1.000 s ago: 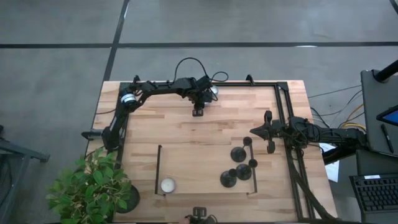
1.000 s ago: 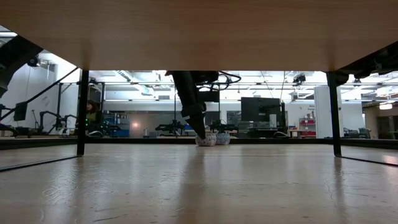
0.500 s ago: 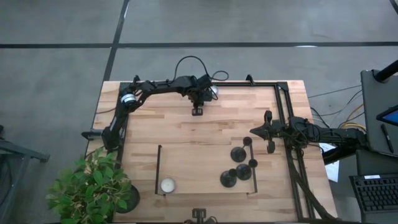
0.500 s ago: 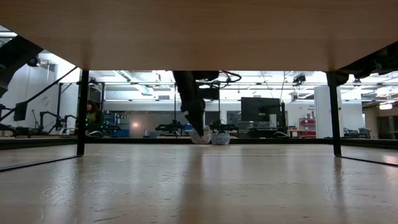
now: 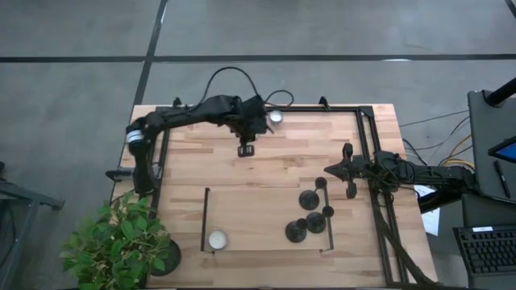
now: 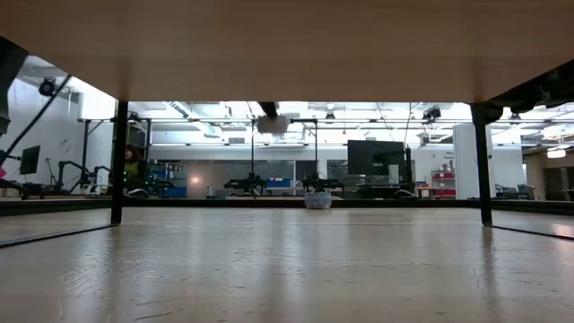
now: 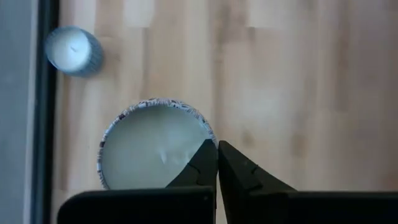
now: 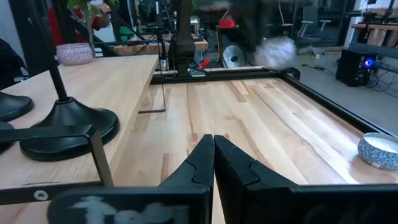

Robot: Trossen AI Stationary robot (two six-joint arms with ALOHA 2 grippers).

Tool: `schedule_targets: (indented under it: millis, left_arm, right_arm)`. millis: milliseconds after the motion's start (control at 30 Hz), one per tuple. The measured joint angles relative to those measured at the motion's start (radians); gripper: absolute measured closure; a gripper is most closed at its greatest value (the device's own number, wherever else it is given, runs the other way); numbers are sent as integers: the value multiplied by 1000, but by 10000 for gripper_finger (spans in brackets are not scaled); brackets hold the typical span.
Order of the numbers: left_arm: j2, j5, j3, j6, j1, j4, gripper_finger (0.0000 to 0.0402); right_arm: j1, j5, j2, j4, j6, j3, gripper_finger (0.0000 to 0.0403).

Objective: Pick & Place candle stick holders
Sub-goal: Put the white scented candle on the shelf aligned with the pink scented candle

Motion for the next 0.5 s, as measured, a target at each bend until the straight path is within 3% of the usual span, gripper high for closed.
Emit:
schedule_targets:
  millis: [267,500]
  left_arm:
    - [-163,17,-2,-276,-159,-143,401]
    - [-218,33,-6,-545,-355,-213,401]
  right_arm:
    - [0,0,0,0,0,0,394]
    - [0,0,0,0,0,0,394]
